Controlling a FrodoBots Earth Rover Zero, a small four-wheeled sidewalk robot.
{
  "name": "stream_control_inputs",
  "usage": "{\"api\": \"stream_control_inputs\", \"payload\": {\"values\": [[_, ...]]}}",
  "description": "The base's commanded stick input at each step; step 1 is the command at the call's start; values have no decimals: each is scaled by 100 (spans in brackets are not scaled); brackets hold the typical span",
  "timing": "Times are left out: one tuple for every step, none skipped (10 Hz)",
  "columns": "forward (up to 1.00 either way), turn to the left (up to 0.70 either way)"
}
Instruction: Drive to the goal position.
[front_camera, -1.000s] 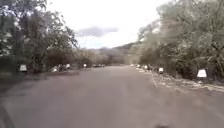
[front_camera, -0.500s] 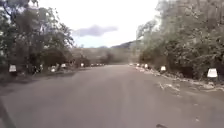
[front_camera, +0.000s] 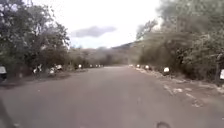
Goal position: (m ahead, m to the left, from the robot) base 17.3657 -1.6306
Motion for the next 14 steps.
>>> {"api": "stream_control_inputs", "payload": {"values": [[99, 0], [99, 0], [99, 0], [99, 0], [99, 0], [99, 0], [99, 0], [99, 0], [99, 0], [99, 0], [100, 0], [99, 0], [99, 0], [99, 0]]}}
